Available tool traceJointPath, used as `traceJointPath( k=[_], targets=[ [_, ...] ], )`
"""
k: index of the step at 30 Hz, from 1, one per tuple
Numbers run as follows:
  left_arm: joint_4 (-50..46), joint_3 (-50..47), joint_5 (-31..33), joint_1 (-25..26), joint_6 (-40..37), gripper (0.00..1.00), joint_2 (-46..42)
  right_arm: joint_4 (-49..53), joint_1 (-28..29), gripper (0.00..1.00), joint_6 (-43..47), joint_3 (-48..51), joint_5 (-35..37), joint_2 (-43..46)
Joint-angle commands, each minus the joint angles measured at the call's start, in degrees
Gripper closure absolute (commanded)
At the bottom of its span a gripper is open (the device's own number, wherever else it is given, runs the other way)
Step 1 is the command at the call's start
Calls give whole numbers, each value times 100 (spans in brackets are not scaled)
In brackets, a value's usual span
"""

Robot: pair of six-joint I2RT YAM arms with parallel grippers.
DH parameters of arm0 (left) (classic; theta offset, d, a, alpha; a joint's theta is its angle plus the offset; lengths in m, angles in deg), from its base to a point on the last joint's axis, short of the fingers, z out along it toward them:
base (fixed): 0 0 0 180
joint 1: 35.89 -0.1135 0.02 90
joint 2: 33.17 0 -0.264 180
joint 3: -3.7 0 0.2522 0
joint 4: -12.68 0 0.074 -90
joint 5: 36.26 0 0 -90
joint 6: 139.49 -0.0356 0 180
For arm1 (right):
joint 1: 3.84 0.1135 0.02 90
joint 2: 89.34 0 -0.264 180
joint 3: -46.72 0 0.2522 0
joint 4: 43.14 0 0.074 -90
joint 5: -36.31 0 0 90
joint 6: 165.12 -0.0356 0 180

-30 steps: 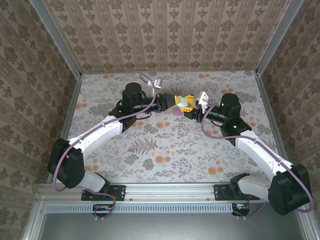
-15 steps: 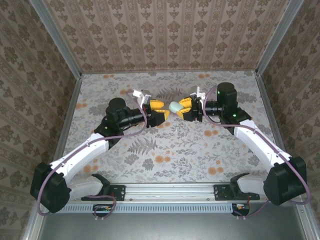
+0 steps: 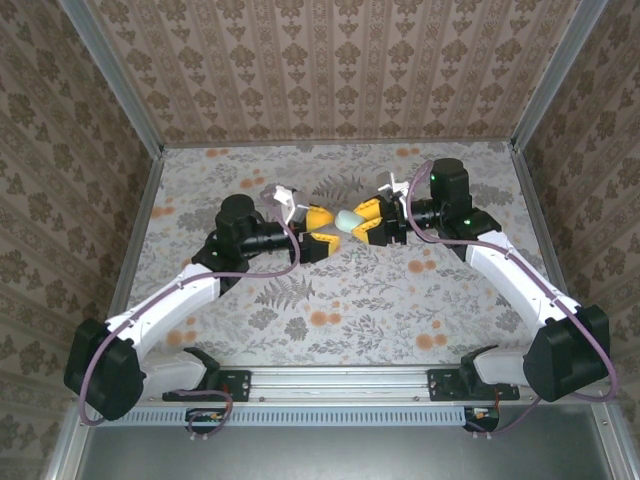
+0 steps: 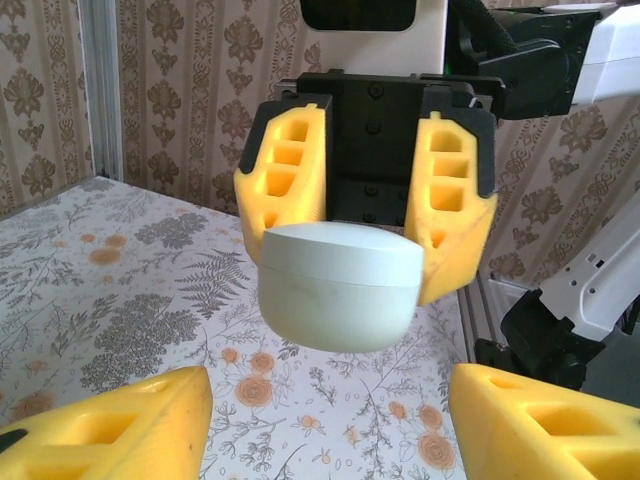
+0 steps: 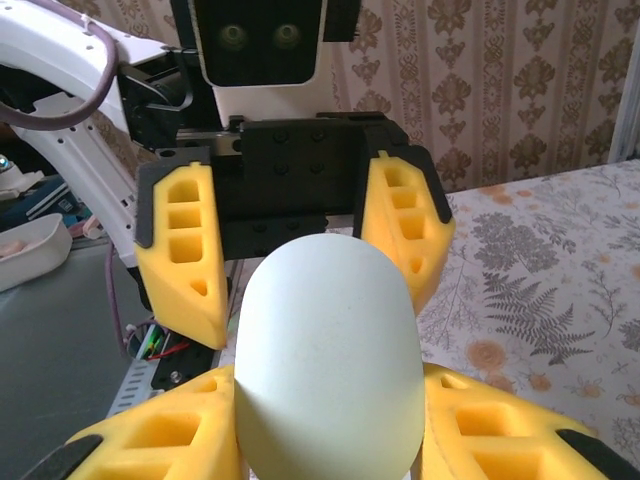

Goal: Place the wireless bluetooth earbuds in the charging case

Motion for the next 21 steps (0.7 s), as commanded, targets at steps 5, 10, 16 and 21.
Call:
traceJointPath(
  k=[5,10,16,21],
  targets=[
    [303,316,-89,133,-77,38,123,198,70,66,289,-224,-205,-89],
    [267,342,-98,200,-105,42,152,180,78,66,291,-251,-131,-106],
    [251,384,-76,225,-98,48,193,116,85,66,266,-220,-120,-102],
    [261,455,-89,273,-94,49,274,112,80,65,272,-198,-103,-104]
  ],
)
